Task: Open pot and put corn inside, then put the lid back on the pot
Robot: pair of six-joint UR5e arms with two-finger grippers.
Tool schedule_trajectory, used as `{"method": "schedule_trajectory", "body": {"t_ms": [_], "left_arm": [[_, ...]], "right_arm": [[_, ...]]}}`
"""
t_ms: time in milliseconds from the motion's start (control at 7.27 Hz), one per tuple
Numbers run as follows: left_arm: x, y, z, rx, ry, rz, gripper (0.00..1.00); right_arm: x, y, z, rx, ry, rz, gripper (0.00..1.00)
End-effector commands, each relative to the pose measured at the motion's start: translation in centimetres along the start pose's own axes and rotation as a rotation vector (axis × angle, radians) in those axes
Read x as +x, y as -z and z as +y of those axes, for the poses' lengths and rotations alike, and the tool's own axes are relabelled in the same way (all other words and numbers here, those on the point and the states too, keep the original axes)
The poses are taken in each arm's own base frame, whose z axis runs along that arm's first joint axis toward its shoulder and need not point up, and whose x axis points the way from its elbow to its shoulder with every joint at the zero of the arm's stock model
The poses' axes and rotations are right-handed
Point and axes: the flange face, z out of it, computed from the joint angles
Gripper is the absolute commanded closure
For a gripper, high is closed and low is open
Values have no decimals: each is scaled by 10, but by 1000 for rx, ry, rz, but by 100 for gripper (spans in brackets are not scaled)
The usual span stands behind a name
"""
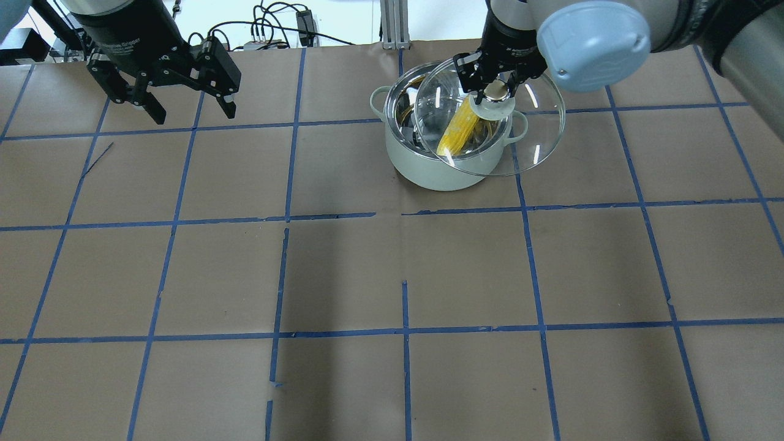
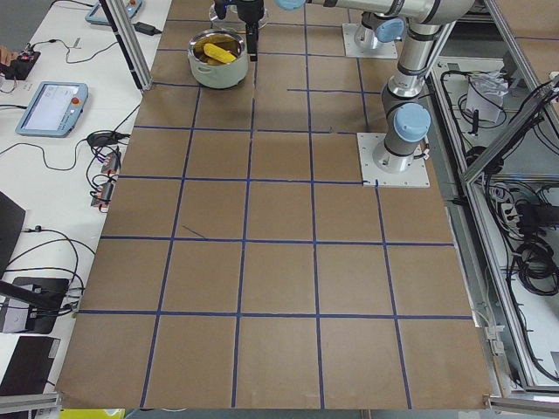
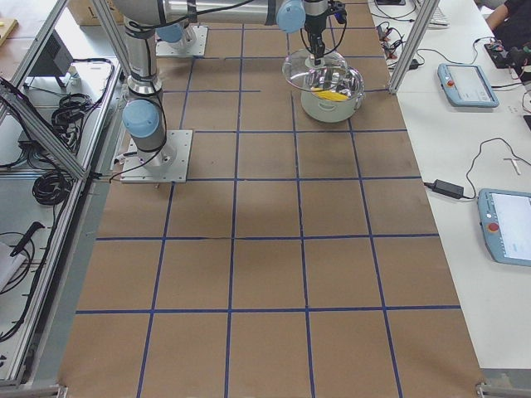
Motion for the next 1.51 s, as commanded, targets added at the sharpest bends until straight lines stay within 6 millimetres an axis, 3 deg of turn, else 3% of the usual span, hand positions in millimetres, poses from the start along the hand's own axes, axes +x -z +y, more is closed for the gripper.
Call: {"method": "schedule_trajectory", "body": {"t_ms": [0,138,275,550,1375], "left_arm": [[-10,1,5,23,8,-24,0],[-8,16,7,70,3,-29,0],[-8,14,11,76,7,-25,0],[-15,22,12,105,29,-19,0],[-16,19,4,128,36,-20,0]], "right_arm": [[-24,-38,-35,-1,11,-3,53],[-33,-59,-46,-7,17,-4,53],[-39,-80,-53,-22,25,-3,54],[-42,-101,-59,-22,29,-5,53],[-39,-102,-63,-18,43,-1,54]]}}
